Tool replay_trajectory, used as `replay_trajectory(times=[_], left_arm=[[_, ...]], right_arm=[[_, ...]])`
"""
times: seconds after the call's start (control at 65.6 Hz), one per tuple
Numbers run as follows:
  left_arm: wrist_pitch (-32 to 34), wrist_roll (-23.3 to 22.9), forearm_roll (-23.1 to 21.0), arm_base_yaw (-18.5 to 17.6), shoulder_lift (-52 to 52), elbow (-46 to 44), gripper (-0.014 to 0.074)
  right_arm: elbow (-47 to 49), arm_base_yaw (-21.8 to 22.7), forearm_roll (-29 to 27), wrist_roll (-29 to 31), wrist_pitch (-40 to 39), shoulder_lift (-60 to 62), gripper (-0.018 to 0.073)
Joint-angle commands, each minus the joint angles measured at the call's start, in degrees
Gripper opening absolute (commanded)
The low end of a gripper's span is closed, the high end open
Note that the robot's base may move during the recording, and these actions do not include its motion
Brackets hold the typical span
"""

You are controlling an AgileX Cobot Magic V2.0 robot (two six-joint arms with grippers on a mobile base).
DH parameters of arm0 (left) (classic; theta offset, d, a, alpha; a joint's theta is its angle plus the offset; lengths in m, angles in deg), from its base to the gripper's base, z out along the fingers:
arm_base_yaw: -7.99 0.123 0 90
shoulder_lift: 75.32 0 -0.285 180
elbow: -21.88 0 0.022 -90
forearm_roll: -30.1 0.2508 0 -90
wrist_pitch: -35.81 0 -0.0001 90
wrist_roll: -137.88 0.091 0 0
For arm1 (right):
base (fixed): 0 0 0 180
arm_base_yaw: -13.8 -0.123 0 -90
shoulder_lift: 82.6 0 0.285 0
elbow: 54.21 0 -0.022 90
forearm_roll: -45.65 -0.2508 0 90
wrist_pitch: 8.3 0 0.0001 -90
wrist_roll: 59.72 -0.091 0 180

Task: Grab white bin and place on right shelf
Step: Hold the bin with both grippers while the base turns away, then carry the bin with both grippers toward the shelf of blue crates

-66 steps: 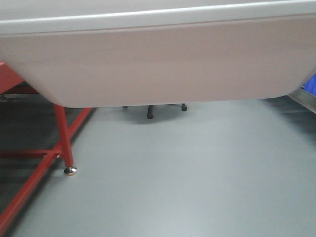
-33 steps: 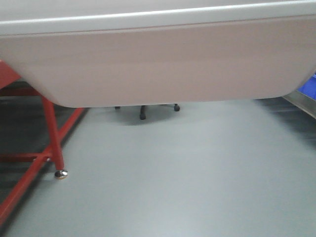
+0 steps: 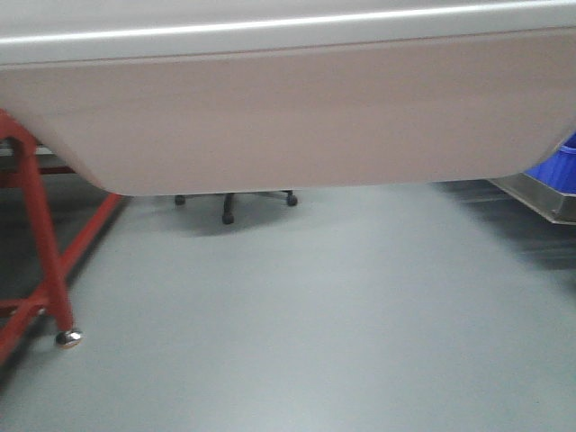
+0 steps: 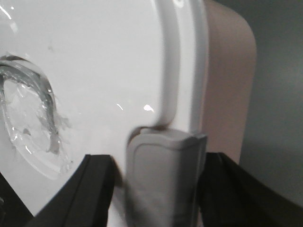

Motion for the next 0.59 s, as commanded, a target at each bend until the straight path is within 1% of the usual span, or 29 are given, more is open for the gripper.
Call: replay_trajectory(times=[0.0,0.579], left_arm=[[-8.3,0.1,-10.3,-1.3,0.9,-2.2,0.0248],[-8.3,0.1,-10.3,-1.3,0.9,-2.2,0.0248]], right_arm=[[2.1,-0.6,-9.9,0.6,6.6,0.7,0.0428],[2.1,-0.6,-9.9,0.6,6.6,0.7,0.0428]])
